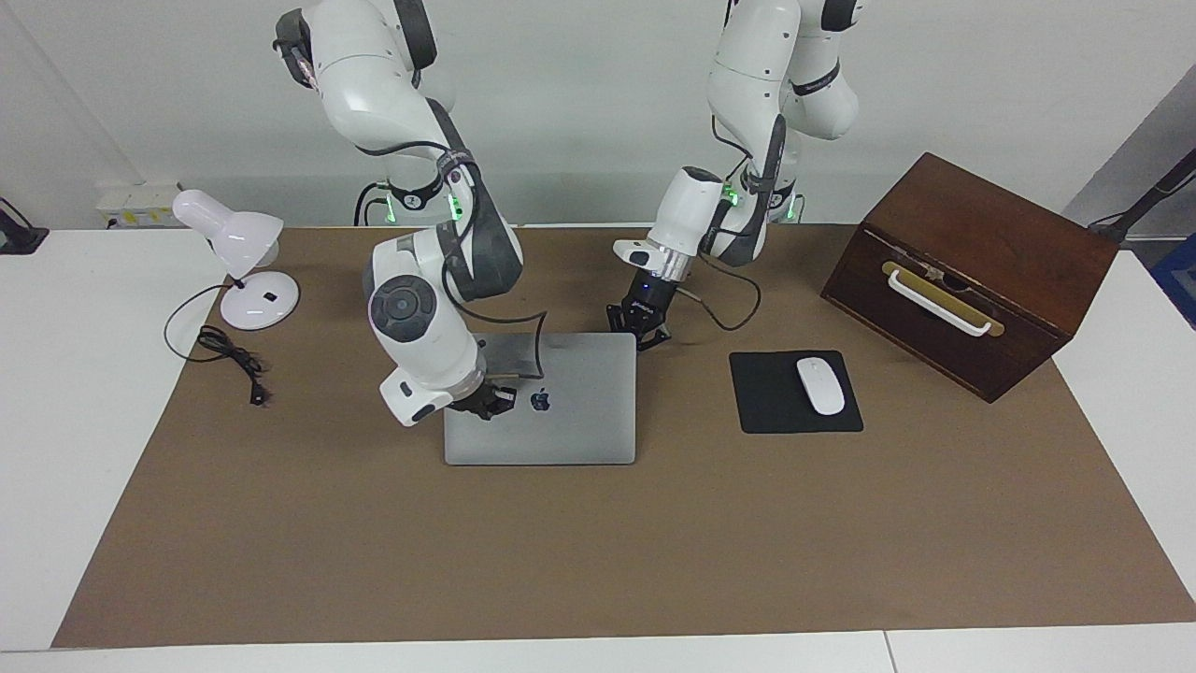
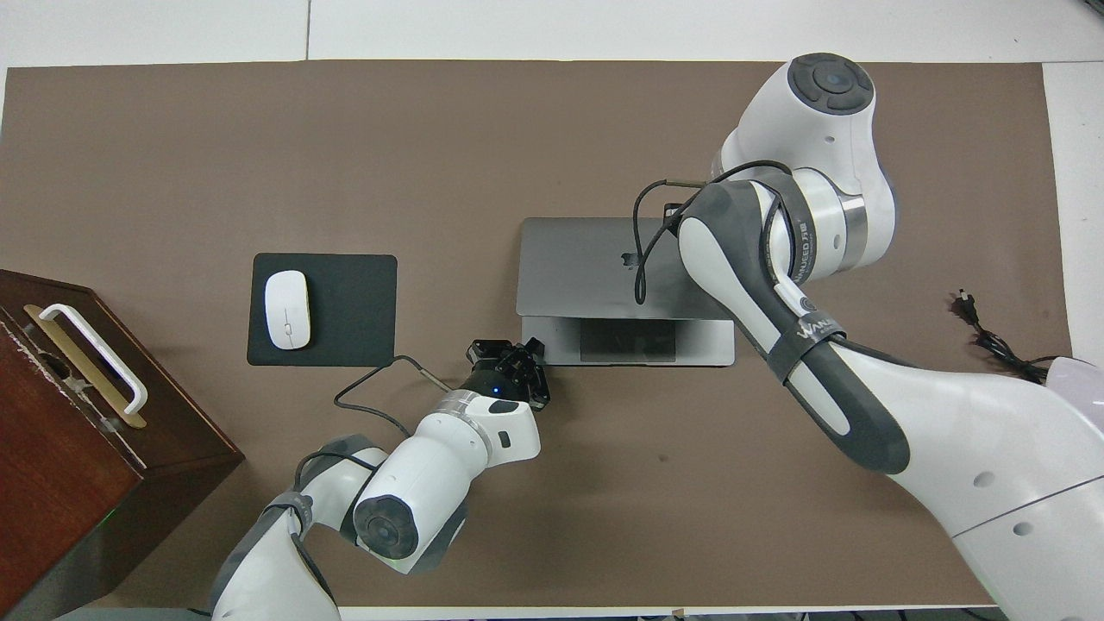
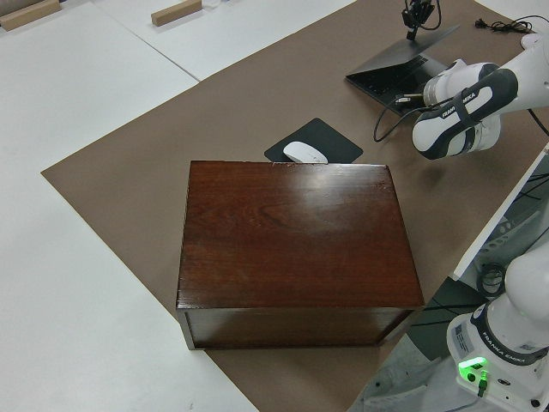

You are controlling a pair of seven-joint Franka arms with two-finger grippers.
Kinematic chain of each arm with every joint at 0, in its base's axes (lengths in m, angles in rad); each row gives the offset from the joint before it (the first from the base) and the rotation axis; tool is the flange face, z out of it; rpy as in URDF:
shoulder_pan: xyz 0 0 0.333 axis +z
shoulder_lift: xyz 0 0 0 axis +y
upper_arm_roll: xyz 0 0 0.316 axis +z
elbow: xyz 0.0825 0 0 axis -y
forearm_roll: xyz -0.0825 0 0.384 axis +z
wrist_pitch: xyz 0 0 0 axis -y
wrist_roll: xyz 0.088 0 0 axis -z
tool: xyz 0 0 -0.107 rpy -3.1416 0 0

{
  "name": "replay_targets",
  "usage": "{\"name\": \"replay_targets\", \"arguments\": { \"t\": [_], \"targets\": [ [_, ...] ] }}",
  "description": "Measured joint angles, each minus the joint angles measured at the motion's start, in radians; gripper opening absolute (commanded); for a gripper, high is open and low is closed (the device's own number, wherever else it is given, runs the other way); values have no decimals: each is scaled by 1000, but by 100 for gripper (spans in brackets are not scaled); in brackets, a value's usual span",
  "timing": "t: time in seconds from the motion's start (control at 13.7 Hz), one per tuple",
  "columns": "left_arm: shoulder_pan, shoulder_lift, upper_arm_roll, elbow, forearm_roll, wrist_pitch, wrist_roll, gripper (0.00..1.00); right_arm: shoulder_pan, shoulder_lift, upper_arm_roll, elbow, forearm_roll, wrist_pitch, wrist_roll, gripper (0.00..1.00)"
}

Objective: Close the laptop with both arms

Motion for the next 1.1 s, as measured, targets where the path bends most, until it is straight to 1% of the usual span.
{"name": "replay_targets", "arguments": {
  "t": [1.1],
  "targets": [
    [-1,3,0,-3,0,12,6,0,1,-3,2,-76,0,94,0,0]
  ]
}}
